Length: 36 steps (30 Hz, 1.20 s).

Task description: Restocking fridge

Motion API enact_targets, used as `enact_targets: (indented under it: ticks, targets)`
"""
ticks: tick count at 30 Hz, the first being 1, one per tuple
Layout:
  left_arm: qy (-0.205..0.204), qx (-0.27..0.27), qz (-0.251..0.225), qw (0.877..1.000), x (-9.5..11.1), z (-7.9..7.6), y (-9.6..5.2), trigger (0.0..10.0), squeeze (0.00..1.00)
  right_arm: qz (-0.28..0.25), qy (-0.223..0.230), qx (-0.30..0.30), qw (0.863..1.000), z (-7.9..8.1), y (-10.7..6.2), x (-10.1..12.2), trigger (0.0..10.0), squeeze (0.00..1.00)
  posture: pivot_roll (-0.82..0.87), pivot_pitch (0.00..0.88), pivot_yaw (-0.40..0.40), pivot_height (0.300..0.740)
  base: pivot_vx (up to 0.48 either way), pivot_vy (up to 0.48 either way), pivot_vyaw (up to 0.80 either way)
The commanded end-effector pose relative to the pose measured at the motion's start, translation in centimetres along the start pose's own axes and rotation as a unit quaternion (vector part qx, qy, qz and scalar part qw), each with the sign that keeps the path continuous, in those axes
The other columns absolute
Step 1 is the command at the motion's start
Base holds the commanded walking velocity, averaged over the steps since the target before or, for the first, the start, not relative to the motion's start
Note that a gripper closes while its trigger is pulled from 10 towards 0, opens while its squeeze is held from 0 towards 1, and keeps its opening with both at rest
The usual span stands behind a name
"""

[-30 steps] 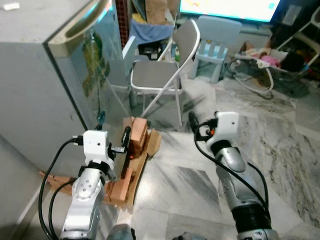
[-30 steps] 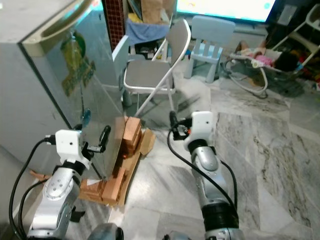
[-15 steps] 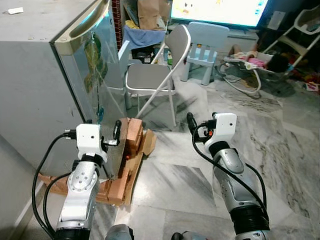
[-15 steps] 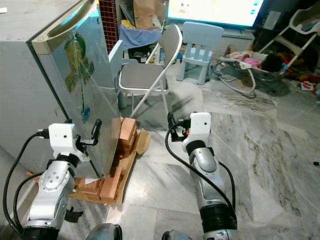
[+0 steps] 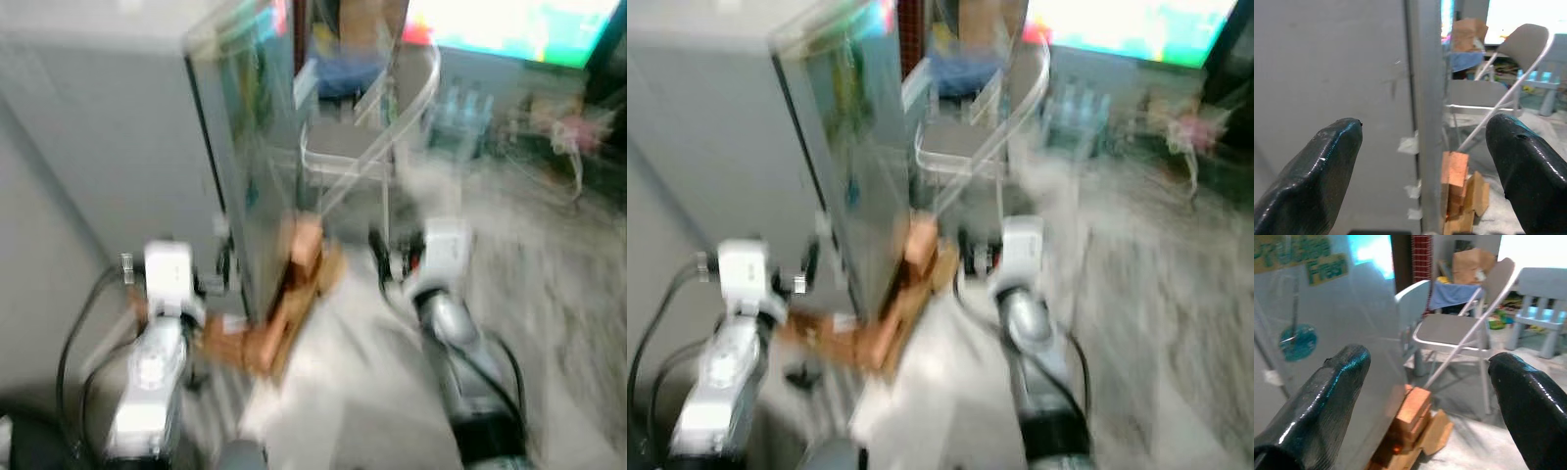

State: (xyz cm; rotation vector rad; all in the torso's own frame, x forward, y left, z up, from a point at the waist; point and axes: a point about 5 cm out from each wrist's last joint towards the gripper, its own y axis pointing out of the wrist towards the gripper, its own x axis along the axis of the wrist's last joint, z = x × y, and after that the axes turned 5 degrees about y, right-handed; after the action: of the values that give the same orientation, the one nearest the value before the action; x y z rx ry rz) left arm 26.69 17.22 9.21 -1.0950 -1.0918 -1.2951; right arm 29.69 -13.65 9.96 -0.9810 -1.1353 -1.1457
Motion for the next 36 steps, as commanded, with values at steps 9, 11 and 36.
enact_targets:
  ticks: [9, 11, 36]
  targets:
    - [0.000, -0.010, -0.016, 1.000, 0.55, -0.53, 0.10, 10.0, 0.00, 0.000, -0.005, -0.010, 1.000, -0.54, -0.14, 0.11, 10.0, 0.00, 0.10, 0.000, -0.023, 0.740, 0.265, 0.000, 0.00]
    - [-0.002, -0.010, -0.016, 1.000, 0.51, -0.61, 0.09, 10.0, 0.00, 0.002, -0.004, -0.012, 1.000, -0.65, -0.17, 0.08, 10.0, 0.00, 0.10, 0.000, -0.023, 0.740, 0.411, 0.000, 0.00]
    - [-0.007, 0.009, -0.004, 1.000, 0.09, -0.78, -0.48, 10.0, 0.00, 0.008, -0.006, -0.014, 1.000, -0.84, -0.64, -0.20, 10.0, 0.00, 0.10, 0.000, -0.025, 0.740, 0.256, 0.055, -0.12]
